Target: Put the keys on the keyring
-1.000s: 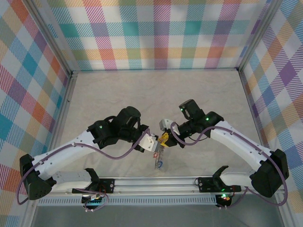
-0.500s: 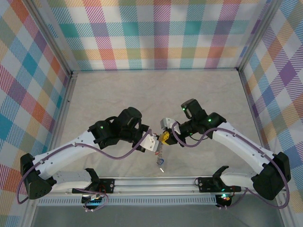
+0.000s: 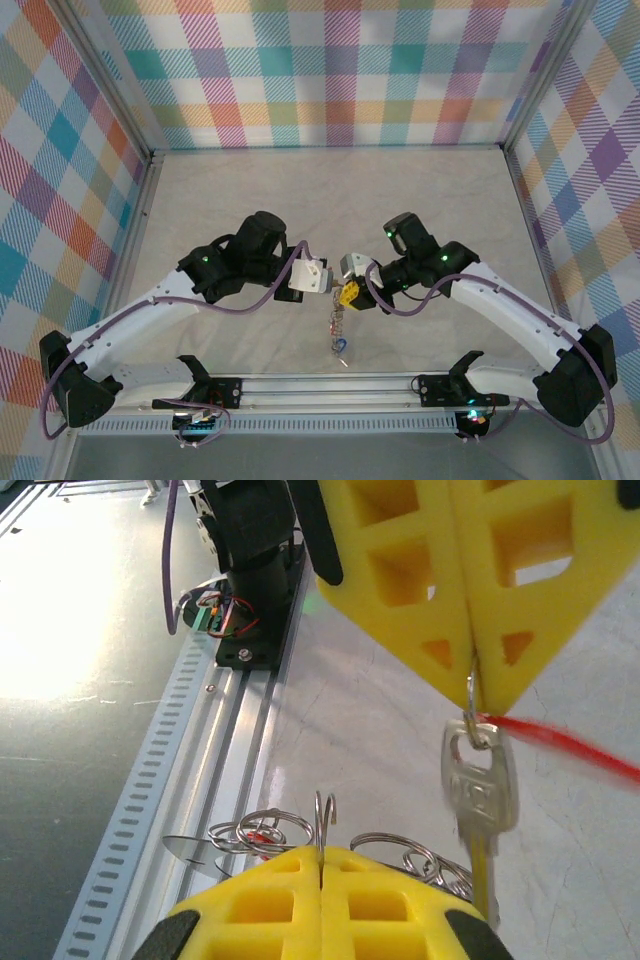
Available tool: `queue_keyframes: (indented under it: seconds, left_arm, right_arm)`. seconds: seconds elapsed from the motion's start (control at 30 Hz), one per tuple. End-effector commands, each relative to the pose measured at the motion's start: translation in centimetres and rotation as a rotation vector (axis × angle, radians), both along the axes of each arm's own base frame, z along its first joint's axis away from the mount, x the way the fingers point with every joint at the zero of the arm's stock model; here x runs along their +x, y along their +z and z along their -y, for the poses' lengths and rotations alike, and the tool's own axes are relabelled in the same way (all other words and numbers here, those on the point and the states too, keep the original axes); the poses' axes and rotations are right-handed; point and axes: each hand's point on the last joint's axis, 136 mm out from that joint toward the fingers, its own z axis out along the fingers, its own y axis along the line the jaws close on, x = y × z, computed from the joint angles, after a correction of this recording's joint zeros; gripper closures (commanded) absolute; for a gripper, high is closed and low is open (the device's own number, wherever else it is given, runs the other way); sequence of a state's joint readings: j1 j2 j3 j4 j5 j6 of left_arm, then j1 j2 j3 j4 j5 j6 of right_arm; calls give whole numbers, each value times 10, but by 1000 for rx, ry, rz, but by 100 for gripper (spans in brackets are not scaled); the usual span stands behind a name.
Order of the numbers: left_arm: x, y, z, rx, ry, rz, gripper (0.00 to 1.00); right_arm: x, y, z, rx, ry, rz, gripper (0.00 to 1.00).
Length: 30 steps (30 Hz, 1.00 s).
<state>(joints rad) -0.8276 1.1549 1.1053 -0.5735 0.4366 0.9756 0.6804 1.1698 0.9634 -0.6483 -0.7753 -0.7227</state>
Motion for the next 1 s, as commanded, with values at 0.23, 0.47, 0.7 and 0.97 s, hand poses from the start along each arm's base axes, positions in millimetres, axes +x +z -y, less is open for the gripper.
queue_keyframes:
  seconds: [0.23,0.47,0.7,0.97]
  left_arm:
    - [-5,-13,-2,20,-39,-21,100]
    - [-18,-13,-1,12,-117,-8,100]
    - [-27,-18,1,38,-159,-3,100]
    - [-30,-26,2,76,-188,5,100]
  right_arm:
    - [-11,16,-2,73,63,24,100]
    - [-9,21,-6,84,76,24,100]
    - [-10,20,-12,81,91,20,100]
    - [-11,24,-14,90,93,26,100]
